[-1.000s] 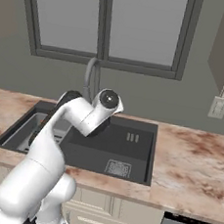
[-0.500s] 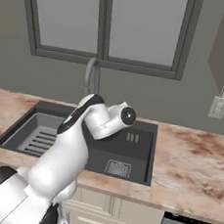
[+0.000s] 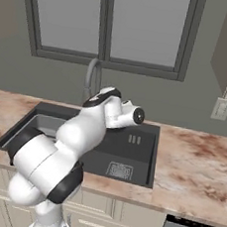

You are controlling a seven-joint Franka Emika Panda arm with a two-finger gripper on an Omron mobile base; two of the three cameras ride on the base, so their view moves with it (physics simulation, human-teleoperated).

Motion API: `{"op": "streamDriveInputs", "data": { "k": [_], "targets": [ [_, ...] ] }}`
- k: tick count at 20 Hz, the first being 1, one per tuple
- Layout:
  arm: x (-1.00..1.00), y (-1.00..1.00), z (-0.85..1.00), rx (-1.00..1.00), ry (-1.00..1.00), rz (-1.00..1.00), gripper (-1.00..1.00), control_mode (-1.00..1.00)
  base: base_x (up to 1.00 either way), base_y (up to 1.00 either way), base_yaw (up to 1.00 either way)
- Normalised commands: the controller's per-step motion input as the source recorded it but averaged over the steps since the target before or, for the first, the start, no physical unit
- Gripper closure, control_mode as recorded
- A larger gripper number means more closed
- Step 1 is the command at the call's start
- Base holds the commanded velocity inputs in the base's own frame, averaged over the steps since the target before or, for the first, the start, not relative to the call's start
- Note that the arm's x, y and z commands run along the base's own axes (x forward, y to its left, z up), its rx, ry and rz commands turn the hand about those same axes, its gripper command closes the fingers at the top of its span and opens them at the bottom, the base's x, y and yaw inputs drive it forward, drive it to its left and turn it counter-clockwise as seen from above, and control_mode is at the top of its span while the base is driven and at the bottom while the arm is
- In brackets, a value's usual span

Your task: Turn on the sink faucet and place the jug under the water for a few seconds to fill it up.

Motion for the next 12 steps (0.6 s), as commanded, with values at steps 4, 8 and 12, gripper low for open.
{"op": "streamDriveInputs", "data": {
  "k": [4,8,12],
  "targets": [
    [0.49,0.0,-0.06,0.04,0.04,0.12,-1.0,-1.0,0.0,0.0,0.0],
    [0.8,0.0,-0.09,0.1,0.0,0.11,-1.0,-1.0,0.0,0.0,0.0],
    [0.78,0.0,-0.13,0.11,0.0,0.09,-1.0,-1.0,0.0,0.0,0.0]
  ]
}}
